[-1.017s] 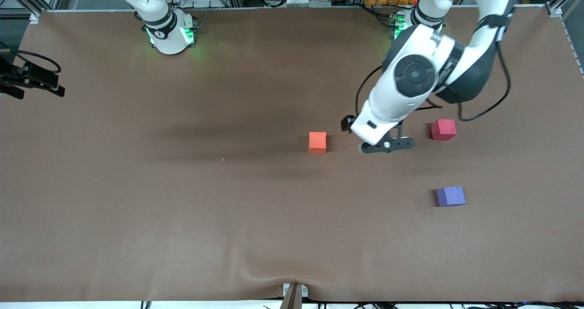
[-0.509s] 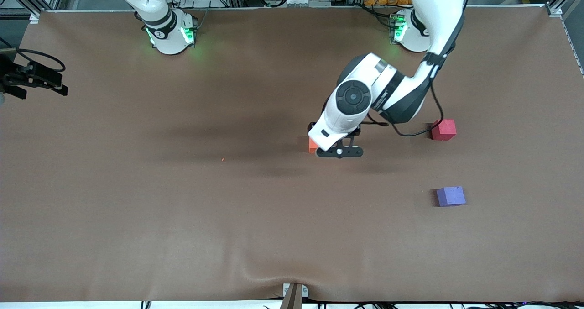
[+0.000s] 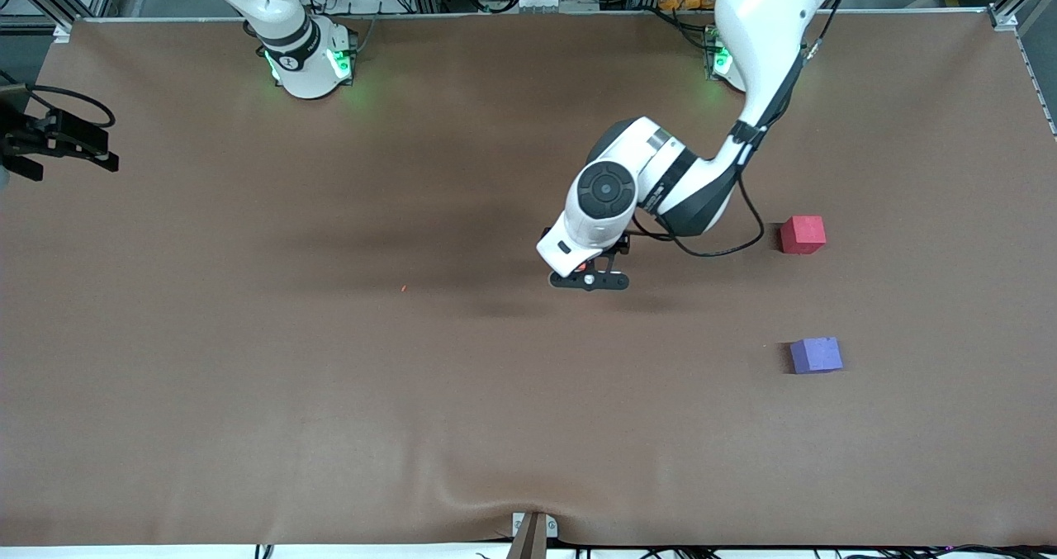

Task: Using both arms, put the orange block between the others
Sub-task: 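Lower the left gripper onto the orange cube and grasp it, then carry the orange cube with the left gripper toward the pink cube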

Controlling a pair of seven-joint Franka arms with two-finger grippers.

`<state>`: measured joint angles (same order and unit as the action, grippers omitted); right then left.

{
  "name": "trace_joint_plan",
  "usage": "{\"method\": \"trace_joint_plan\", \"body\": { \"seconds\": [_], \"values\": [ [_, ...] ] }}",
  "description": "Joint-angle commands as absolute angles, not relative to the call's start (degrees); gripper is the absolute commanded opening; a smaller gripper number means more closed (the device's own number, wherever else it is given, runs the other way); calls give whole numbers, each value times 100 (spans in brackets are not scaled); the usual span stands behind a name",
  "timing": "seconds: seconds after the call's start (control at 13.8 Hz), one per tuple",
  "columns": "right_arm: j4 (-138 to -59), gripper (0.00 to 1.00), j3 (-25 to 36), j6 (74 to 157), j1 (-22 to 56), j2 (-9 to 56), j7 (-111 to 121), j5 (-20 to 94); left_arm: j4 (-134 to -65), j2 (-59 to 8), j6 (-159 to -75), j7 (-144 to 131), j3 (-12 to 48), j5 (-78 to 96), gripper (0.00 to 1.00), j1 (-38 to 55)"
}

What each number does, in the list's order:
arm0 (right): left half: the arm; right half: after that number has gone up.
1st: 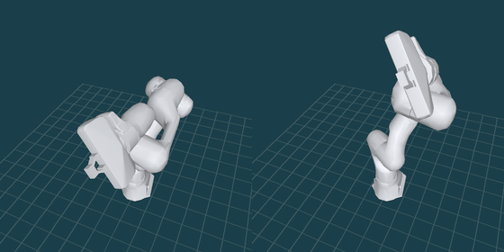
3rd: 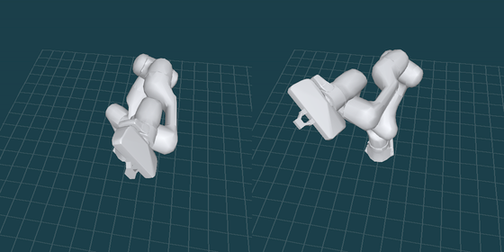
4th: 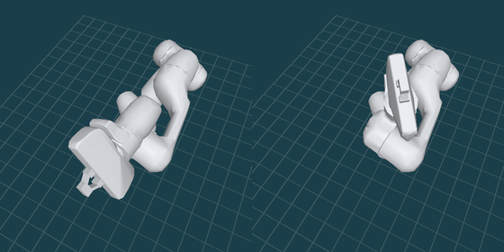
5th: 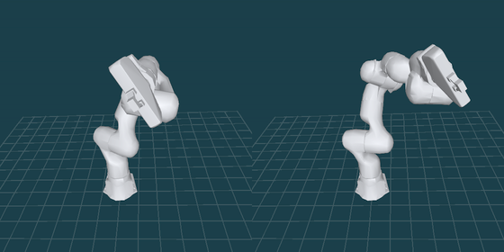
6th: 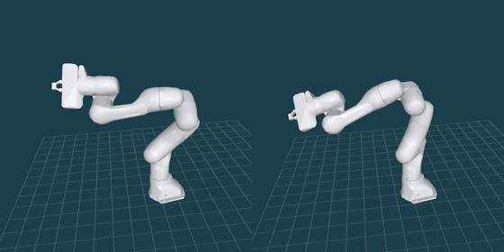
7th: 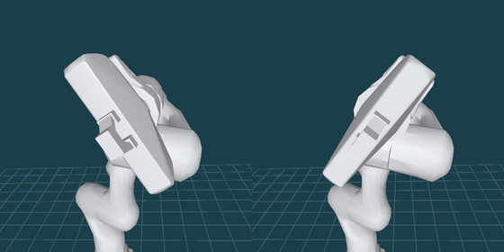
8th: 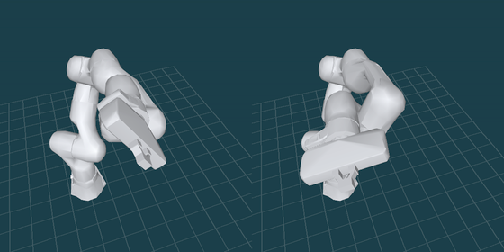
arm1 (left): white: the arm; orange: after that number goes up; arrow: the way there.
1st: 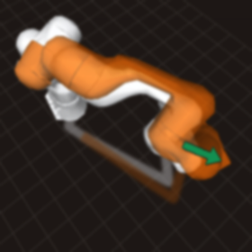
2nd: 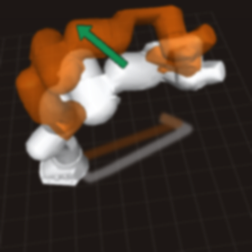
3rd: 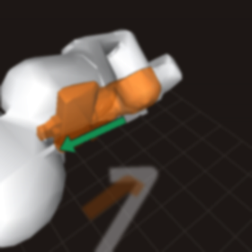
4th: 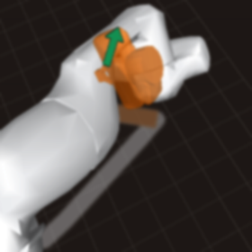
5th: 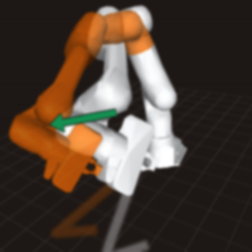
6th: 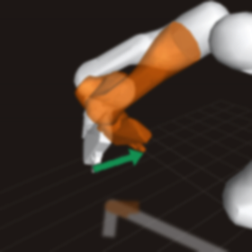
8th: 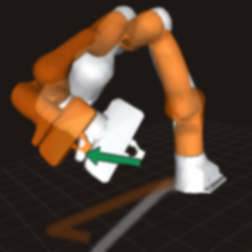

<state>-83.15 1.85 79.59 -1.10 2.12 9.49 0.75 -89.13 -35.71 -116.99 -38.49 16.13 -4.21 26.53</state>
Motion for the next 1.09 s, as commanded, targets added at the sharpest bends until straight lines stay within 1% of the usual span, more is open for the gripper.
{"method": "trace_joint_plan", "body": {
  "seconds": [0.0,1.02],
  "values": [
    [-8297,100,132,7936,-185,228,1029,44,-8815,-3753,-11742,-3973,1591,-624,100,2777],
    [-8297,100,114,7972,-114,237,1019,53,-8833,-4227,-12138,-4227,1564,-721,100,2865]
  ]
}}
